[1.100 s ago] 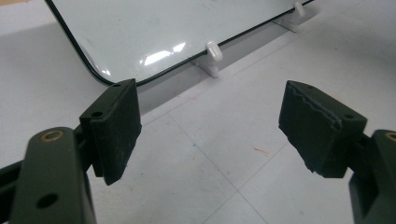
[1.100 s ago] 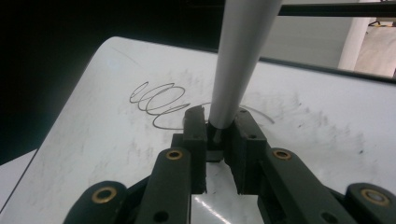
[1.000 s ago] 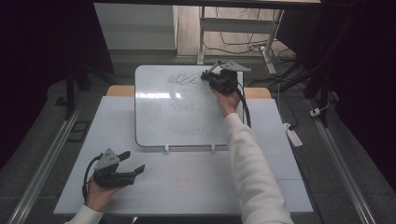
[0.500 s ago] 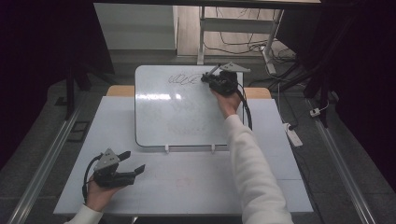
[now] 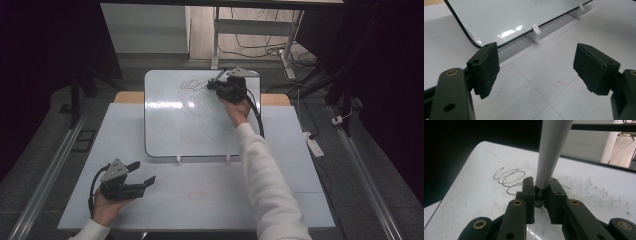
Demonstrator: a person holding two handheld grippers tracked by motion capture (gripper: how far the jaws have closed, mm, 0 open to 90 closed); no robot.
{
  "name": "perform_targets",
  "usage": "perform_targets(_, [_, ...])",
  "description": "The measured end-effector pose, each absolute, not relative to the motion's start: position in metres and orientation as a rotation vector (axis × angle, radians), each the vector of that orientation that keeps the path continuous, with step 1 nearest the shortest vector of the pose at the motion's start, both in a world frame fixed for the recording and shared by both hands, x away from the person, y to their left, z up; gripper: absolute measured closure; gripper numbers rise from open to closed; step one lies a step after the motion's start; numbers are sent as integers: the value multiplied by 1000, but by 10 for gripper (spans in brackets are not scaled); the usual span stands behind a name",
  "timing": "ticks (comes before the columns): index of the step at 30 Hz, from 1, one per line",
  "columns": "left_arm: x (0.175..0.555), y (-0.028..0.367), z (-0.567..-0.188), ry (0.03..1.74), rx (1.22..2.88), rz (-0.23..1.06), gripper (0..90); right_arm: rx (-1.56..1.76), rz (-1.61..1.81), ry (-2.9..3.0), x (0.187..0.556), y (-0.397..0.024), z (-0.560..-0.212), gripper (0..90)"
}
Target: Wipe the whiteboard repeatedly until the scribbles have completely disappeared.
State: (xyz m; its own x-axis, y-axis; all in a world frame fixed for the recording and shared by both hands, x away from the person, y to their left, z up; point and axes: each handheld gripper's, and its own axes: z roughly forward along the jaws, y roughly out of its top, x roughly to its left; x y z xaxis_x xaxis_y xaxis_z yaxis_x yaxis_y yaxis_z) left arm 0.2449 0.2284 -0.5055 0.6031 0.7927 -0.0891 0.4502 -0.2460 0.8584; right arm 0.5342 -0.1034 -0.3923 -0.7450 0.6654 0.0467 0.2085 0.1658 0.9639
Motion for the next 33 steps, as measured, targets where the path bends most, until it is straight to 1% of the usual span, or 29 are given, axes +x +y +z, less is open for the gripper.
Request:
perform_targets(2, [243,228,-505,995,1883,461,218,925,1633,1935,542,-115,-385,777])
perform_targets(5, [244,228,-505,995,1884,457,219,975,1661,1892,546,-121,-383,777])
perform_targets(12, [245,228,-505,998,1885,458,219,810,1590,2089,526,-95,-398,777])
perform_targets(14, [244,227,-505,996,1888,462,219,825,1583,2064,529,-97,-393,777])
perform_targets(15, [243,227,-505,995,1888,462,219,883,1583,1979,534,-105,-387,777])
perform_targets(17, [243,227,-504,993,1885,464,219,928,1608,1953,538,-111,-386,777])
perform_targets(23, [245,228,-505,994,1882,460,219,807,1560,2083,521,-95,-399,778])
perform_targets(28, [242,228,-503,988,1880,466,219,900,1606,1983,530,-110,-394,778])
perform_targets(30, [243,228,-503,989,1875,463,220,911,1616,1974,529,-111,-395,778])
perform_targets(33, [245,228,-504,992,1879,461,220,827,1572,2037,524,-100,-396,777])
